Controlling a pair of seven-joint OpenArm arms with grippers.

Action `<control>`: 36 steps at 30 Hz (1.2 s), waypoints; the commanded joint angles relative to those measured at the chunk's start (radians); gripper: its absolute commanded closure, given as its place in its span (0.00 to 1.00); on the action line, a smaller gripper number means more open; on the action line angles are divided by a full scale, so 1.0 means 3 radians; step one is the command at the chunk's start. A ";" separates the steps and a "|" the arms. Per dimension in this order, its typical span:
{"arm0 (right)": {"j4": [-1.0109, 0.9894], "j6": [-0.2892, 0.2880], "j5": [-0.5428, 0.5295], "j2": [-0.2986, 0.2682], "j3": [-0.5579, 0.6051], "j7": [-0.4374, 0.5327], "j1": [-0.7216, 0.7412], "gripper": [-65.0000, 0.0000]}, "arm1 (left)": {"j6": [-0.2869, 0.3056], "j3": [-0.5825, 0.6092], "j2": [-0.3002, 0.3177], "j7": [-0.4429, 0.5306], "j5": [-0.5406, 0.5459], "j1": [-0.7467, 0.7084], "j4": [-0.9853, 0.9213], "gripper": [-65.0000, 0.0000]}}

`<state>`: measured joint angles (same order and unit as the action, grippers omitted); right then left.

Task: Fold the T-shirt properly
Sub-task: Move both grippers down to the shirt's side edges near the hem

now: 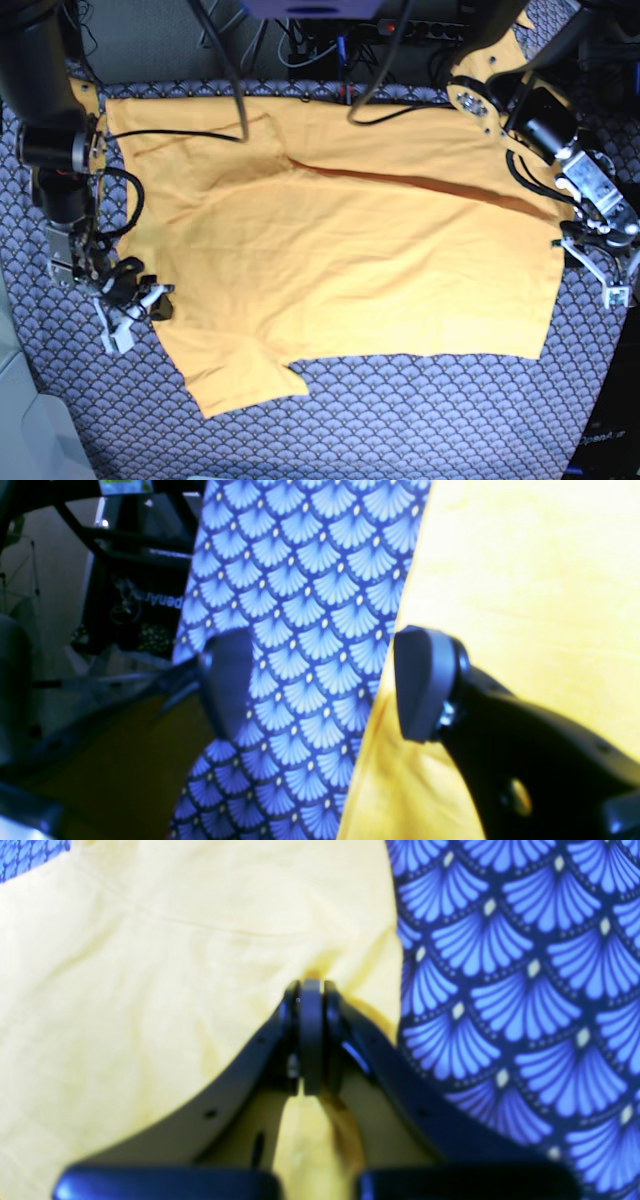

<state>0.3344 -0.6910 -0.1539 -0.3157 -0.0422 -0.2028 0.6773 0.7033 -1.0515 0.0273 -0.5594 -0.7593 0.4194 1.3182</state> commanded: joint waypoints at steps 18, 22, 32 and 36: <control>0.0417 -0.0024 -0.0001 -0.0147 -0.0010 -0.0130 0.0092 0.82 | -0.0017 0.0020 0.0024 0.0067 0.0028 0.0098 0.0074 0.35; 0.0412 -0.0024 -0.0001 -0.0142 -0.0031 -0.0079 0.0092 0.57 | -0.0017 0.0020 0.0024 0.0062 0.0028 0.0093 0.0074 0.35; 0.0407 0.0137 -0.0001 -0.0173 -0.0031 -0.0027 0.0092 0.49 | -0.0017 0.0020 -0.0032 0.0052 0.0028 0.0072 0.0212 0.35; 0.0402 0.0286 -0.0001 -0.0168 -0.0036 -0.0027 0.0087 0.49 | -0.0017 0.0014 -0.0078 0.0047 0.0028 0.0052 0.0355 0.35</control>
<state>0.4431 -0.6090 -0.1375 -0.3508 -0.0475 -0.2359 0.6701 0.7071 -1.0515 -0.0101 -0.5636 -0.7586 0.4149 1.4021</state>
